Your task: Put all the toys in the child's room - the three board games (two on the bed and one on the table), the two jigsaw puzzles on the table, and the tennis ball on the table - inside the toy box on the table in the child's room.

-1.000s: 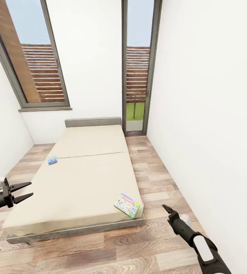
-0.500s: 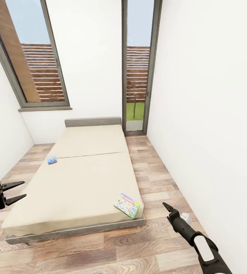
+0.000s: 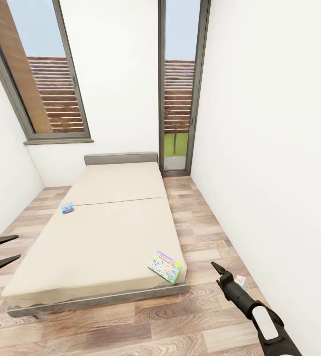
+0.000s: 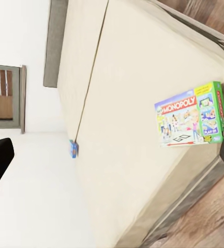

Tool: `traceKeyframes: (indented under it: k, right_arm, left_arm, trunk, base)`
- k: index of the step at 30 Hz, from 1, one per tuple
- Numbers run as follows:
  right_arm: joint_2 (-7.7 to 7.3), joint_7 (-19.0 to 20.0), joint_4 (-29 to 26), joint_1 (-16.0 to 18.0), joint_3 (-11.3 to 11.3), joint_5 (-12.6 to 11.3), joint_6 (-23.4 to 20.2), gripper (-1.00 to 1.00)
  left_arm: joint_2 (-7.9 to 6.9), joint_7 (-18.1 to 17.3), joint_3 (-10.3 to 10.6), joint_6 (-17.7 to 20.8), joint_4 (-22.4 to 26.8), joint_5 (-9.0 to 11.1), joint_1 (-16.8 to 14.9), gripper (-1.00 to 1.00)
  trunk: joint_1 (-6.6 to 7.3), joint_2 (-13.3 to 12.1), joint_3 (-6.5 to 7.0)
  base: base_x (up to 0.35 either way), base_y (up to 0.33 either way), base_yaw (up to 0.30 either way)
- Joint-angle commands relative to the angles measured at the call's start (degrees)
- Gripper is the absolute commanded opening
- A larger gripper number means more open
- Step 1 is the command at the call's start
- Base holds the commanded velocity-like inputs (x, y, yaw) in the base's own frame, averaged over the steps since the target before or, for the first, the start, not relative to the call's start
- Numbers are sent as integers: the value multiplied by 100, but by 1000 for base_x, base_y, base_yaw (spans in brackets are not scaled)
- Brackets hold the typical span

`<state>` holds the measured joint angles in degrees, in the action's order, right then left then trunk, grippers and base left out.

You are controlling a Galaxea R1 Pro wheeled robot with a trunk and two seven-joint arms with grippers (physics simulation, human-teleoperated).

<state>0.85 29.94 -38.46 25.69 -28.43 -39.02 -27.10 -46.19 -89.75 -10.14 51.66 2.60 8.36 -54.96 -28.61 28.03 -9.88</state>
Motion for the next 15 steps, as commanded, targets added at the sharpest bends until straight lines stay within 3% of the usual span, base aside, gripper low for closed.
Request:
traceKeyframes:
  k: [1,8,15]
  right_arm:
    - [8,19,-3,6,-31,-26,-51,100]
    - [1,208,-3,8,-31,-26,-65,100]
    - [-6,246,-3,6,-31,-26,-67,100]
  left_arm:
    - [-39,-25,20,118,-8,4,-6,100]
    - [-335,-25,22,568,-41,-1,-6,100]
    - [-276,-25,38,639,-12,-1,-5,100]
  trunk:
    - [-3,10,-11]
    - [-113,210,-101]
    - [-267,491,-226]
  base:
    - [0,0,0]
    - [0,0,0]
    - [0,0,0]
